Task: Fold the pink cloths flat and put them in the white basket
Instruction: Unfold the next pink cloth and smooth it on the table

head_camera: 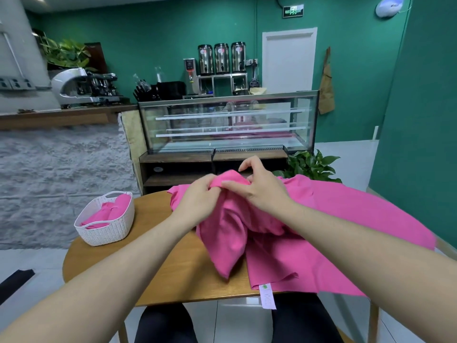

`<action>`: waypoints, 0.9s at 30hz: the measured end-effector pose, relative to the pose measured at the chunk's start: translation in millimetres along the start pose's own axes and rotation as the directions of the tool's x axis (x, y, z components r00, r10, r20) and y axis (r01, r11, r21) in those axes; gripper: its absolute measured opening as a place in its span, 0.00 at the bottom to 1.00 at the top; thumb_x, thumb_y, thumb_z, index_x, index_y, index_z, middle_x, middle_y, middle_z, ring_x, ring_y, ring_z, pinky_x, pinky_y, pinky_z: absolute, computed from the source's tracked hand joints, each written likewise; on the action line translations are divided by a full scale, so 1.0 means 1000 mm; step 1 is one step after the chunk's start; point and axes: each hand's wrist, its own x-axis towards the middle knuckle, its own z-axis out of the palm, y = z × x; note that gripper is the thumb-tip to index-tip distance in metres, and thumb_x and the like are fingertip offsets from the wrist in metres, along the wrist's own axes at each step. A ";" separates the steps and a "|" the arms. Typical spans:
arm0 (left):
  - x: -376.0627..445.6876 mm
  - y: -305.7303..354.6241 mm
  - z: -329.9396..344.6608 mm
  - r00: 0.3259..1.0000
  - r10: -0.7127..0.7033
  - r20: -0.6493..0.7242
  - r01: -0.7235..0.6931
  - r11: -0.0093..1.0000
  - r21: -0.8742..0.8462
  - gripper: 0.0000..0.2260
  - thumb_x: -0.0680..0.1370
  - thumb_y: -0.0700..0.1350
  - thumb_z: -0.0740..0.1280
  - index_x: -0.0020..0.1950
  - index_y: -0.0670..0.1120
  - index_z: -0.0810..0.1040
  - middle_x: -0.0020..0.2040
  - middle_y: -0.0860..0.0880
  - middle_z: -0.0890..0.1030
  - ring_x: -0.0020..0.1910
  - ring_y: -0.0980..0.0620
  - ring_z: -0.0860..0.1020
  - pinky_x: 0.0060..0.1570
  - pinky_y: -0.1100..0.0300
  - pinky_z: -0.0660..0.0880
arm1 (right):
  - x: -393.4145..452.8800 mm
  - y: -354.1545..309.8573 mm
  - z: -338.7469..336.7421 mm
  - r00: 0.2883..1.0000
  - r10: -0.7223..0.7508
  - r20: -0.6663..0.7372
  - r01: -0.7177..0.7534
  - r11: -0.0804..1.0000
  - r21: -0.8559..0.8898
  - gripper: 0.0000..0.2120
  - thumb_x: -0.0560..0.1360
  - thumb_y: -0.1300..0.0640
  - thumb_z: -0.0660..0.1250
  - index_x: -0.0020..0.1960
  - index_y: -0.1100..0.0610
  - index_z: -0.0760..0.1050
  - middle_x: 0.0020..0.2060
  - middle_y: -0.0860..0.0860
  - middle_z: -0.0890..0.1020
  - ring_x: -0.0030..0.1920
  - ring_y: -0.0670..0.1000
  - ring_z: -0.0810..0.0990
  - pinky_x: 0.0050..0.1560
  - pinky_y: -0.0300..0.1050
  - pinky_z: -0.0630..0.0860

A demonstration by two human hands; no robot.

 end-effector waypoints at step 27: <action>0.012 -0.020 -0.037 0.855 -0.508 0.106 0.309 0.333 -0.891 0.07 0.77 0.46 0.65 0.40 0.49 0.71 0.30 0.49 0.71 0.27 0.51 0.73 0.31 0.60 0.75 | -0.045 0.064 0.067 0.952 0.126 0.278 -0.125 0.992 -0.021 0.09 0.74 0.60 0.64 0.50 0.50 0.79 0.45 0.49 0.82 0.47 0.52 0.80 0.44 0.42 0.74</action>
